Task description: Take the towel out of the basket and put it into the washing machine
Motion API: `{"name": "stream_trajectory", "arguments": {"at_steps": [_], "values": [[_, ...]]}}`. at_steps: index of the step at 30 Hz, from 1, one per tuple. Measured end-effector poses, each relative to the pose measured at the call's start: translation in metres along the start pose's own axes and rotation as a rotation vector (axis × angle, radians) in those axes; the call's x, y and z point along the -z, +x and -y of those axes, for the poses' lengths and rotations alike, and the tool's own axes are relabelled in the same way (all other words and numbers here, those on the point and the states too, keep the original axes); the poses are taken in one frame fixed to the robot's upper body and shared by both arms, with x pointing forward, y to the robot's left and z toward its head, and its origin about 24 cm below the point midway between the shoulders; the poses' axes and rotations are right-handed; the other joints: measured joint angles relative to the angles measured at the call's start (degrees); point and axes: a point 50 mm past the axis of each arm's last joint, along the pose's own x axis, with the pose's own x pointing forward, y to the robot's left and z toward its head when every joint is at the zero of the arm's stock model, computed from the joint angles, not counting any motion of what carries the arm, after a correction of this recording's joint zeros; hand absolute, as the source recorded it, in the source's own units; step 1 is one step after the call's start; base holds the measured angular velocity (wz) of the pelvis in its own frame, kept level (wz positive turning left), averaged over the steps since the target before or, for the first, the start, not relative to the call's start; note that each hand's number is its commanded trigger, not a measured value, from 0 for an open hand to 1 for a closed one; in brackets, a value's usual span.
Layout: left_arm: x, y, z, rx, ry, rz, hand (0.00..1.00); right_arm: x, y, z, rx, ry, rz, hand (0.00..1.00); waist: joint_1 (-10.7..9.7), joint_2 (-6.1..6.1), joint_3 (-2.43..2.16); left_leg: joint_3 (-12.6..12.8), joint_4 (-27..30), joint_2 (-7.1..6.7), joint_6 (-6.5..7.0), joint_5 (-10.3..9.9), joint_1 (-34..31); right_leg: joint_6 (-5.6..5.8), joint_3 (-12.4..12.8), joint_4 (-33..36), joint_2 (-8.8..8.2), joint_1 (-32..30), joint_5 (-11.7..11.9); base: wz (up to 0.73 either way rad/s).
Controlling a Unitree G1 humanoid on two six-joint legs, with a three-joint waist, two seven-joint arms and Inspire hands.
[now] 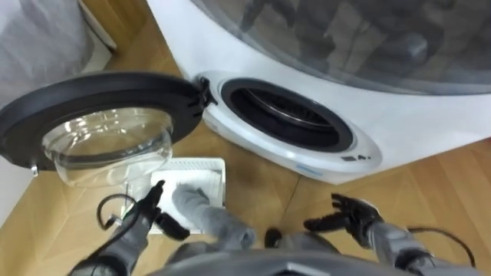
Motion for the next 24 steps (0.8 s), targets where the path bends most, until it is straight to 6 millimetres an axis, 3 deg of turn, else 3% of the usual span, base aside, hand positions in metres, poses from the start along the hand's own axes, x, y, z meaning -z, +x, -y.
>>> {"name": "stream_trajectory", "arguments": {"at_steps": [2,4,8,9,10,17,20,24], "values": [[-0.012,0.004,-0.006,-0.009,0.06,0.028,0.0,-0.012,0.002,-0.001,0.002,-0.01,0.027,0.0,-0.5,0.03,0.38,0.1,1.4,0.01,0.22,-0.4,-2.8,0.02,0.3,1.7,-0.1,-3.0,0.0,0.0],[-0.032,0.009,-0.013,-0.011,0.127,0.072,0.0,-0.029,0.004,0.001,0.02,0.003,0.067,0.0,-0.5,0.18,1.42,0.1,3.1,-0.06,0.32,-0.9,-6.3,0.07,0.4,3.9,-0.28,-7.2,0.0,-0.06],[-0.06,0.013,-0.023,-0.042,0.21,0.144,0.0,-0.048,0.005,0.002,0.033,0.005,0.114,0.0,-1.0,0.32,2.03,0.7,7.7,-0.05,0.98,-1.6,-13.8,0.26,0.5,7.5,-0.83,-14.6,0.2,0.0],[-0.07,0.014,-0.027,-0.055,0.246,0.171,0.0,-0.055,0.005,0.002,0.033,0.009,0.13,0.0,-1.1,0.49,2.67,0.9,9.1,-0.03,1.23,-1.8,-16.0,0.32,0.6,8.5,-0.95,-16.7,0.2,0.0],[-0.078,0.015,-0.03,-0.071,0.283,0.194,0.0,-0.062,0.005,0.002,0.033,0.007,0.146,0.0,-1.3,0.71,2.9,0.9,10.4,-0.04,1.44,-1.9,-18.4,0.48,0.8,9.4,-1.03,-19.0,0.5,-0.04],[-0.117,0.015,-0.049,-0.148,0.399,0.299,0.0,-0.097,0.003,0.005,0.039,0.031,0.251,0.0,-2.7,0.52,3.56,1.7,19.0,0.0,2.87,-3.1,-32.8,0.86,1.7,17.1,-1.92,-33.9,1.1,-0.04],[-0.136,0.014,-0.06,-0.194,0.459,0.349,0.0,-0.119,0.0,0.007,0.032,0.08,0.322,0.0,-3.0,0.11,4.0,2.8,24.9,1.15,3.37,-4.9,-39.2,1.02,3.1,21.6,-1.28,-40.3,0.9,-0.19],[-0.157,0.01,-0.074,-0.261,0.566,0.421,0.0,-0.144,-0.004,0.007,0.015,0.172,0.405,0.0,-4.1,0.1,4.14,2.0,33.0,2.97,3.87,-7.8,-48.5,1.08,2.8,27.2,-0.36,-48.6,0.5,-0.07]]}}
